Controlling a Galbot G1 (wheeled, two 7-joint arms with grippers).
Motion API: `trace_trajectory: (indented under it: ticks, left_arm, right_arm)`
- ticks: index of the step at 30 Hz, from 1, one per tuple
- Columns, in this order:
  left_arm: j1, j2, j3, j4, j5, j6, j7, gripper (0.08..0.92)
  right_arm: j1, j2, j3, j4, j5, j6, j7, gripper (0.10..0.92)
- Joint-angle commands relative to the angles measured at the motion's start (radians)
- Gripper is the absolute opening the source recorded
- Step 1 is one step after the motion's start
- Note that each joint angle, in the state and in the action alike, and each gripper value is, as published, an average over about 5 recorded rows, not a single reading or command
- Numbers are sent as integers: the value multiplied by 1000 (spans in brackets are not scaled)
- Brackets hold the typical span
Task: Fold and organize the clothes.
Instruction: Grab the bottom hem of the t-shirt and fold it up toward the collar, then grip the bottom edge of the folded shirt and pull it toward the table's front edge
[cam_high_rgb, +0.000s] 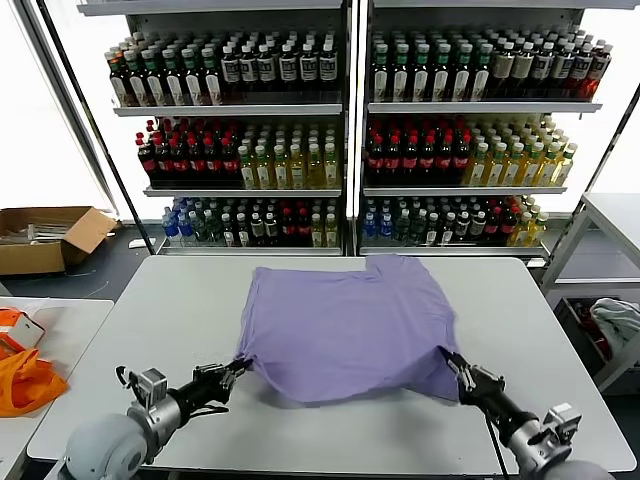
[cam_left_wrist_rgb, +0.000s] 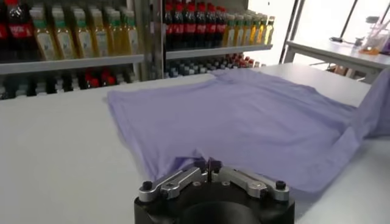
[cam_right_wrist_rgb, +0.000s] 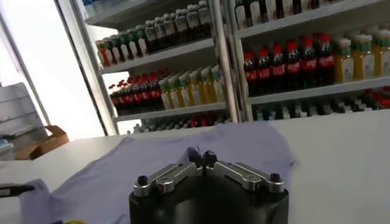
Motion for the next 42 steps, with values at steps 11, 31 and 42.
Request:
trace_trajectory:
  ticks: [11, 31, 42]
  left_arm:
    - [-398, -42, 174, 327, -45, -10, -37, 86]
    - [-128, -42, 30, 134, 0, -9, -88, 503]
    - [-120, -93, 59, 182, 14, -16, -95, 800]
  right_arm:
    - [396, -24, -259, -265, -47, -51, 43, 105]
    - [158, -64, -83, -120, -198, -182, 128, 603]
    - [55, -9, -85, -88, -235, -271, 181, 810]
